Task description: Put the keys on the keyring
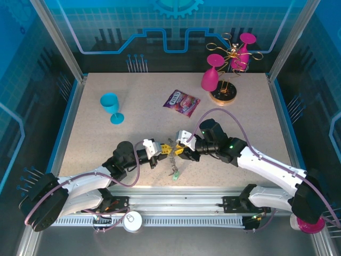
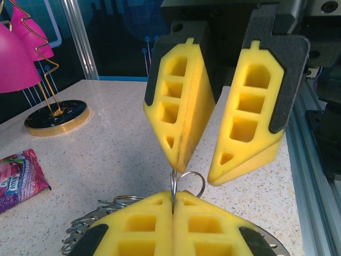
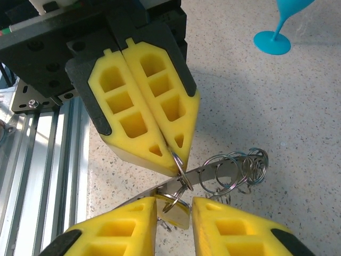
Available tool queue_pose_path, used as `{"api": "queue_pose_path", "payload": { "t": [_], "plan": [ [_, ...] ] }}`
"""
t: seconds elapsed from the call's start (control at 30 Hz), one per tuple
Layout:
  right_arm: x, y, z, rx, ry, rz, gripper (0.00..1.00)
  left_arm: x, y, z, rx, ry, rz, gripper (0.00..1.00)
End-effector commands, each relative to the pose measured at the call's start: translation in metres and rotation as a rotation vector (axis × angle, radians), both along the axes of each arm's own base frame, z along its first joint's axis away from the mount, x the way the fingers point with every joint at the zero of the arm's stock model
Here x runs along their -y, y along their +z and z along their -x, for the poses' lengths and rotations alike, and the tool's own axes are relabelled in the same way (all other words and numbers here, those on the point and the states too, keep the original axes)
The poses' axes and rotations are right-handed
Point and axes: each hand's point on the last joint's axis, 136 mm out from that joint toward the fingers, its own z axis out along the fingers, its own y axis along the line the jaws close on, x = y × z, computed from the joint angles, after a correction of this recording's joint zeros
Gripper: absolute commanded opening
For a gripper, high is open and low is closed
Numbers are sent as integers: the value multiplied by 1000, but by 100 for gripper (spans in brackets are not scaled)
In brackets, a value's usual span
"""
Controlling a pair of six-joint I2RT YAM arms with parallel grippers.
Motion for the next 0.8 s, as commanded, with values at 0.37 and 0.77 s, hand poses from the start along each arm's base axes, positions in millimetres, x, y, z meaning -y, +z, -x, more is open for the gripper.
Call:
{"api": "queue_pose_path", "payload": {
  "t": [0.37,0.77],
  "plan": [
    [-7,1,2,6,19,0,16,1,16,-6,51,12,29,0],
    [-11,4,3,12,31,-8,9,1,15,-7,49,13,27,0]
  ]
}}
